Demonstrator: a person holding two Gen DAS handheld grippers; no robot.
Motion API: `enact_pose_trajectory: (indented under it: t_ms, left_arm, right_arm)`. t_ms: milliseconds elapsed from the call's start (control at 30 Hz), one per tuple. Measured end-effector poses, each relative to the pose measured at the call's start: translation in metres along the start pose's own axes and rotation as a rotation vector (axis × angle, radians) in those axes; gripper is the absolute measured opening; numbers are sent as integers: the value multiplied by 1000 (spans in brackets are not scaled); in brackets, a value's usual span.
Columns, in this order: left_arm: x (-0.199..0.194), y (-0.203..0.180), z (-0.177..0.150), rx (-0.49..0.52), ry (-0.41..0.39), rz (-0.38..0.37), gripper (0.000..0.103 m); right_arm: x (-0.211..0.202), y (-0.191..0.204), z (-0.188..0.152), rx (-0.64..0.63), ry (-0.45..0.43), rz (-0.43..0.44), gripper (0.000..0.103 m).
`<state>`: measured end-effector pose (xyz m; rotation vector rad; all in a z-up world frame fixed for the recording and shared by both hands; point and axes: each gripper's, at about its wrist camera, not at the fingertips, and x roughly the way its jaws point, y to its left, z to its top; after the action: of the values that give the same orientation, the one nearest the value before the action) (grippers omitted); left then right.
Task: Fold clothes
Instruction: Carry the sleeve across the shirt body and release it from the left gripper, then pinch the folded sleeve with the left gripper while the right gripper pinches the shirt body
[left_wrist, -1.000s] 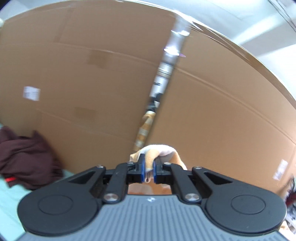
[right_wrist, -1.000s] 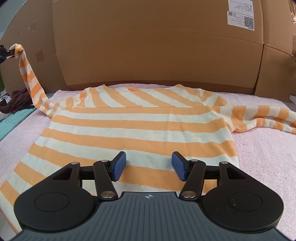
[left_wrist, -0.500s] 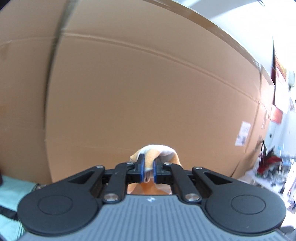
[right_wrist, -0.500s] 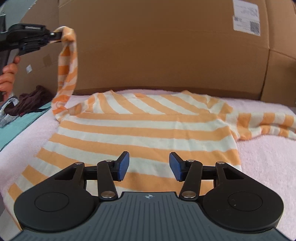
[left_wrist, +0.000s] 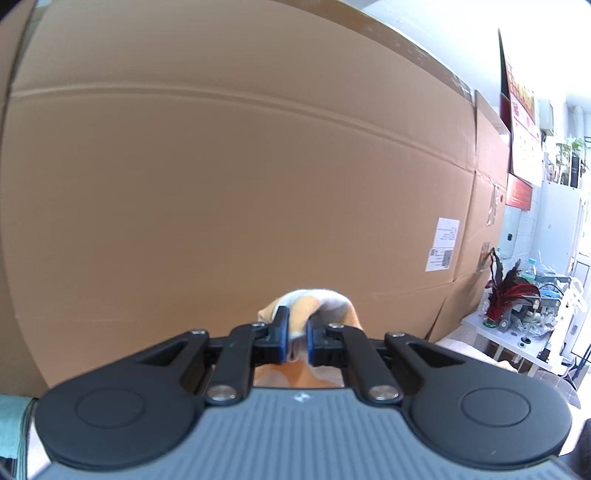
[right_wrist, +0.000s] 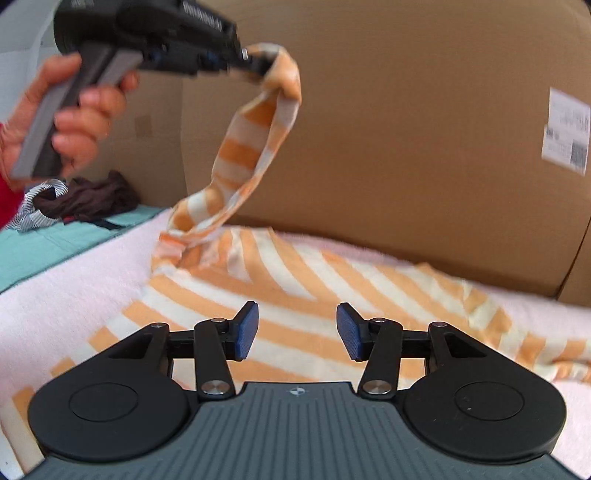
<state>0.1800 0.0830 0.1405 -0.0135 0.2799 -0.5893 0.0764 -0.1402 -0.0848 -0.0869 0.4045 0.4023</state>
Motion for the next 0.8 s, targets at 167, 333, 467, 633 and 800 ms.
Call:
enact_pose_trajectory:
  t_ms: [167,333,467,633,800]
  left_arm:
    - [7,-9,9,21,3,-5,8]
    - [17,-21,12,29,15,-20,8]
    - [23,-30,-5,76,66,-18,23]
    - [25,-24,-47,99,163,34,26]
    - [19,-7,-88,98,253,159,26]
  right_arm:
    - [1,-18,-6,142,-3,51,49]
    - [2,-35,-11,285,-6,102,49]
    - [3,-49,-16,399,-9,142,49]
    - [0,-63,-20,459,-11,161,49]
    - [4,-68,-20,493,-1,165,49]
